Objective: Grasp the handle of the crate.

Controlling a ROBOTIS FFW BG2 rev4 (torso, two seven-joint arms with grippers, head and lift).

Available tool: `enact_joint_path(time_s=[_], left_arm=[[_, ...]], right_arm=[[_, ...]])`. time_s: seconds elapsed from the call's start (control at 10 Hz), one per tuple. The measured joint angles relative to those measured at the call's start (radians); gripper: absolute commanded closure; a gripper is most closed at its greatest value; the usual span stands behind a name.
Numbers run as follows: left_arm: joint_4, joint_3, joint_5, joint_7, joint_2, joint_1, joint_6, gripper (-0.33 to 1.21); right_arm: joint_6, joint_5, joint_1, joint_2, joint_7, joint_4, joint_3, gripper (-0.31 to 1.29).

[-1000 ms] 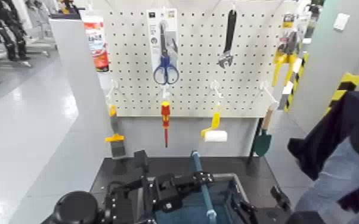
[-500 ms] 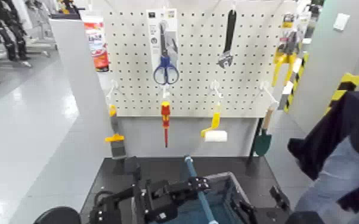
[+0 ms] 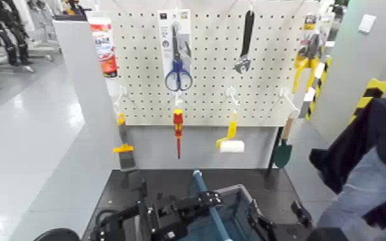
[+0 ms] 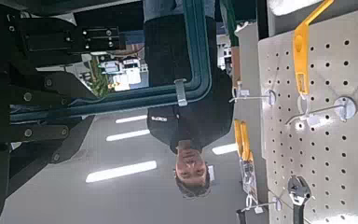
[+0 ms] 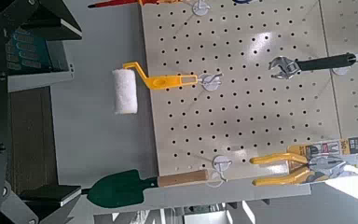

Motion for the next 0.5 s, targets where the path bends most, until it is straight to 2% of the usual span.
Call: enact_joint_path(time_s=[0.5], left_arm=[[0.000,0.005,0.000,0.001,0.000,0.003,0.001,1.16]], right_arm=[[0.005,0.012,0.000,-0.001,-0.003,-0.002,-0.001,0.14]])
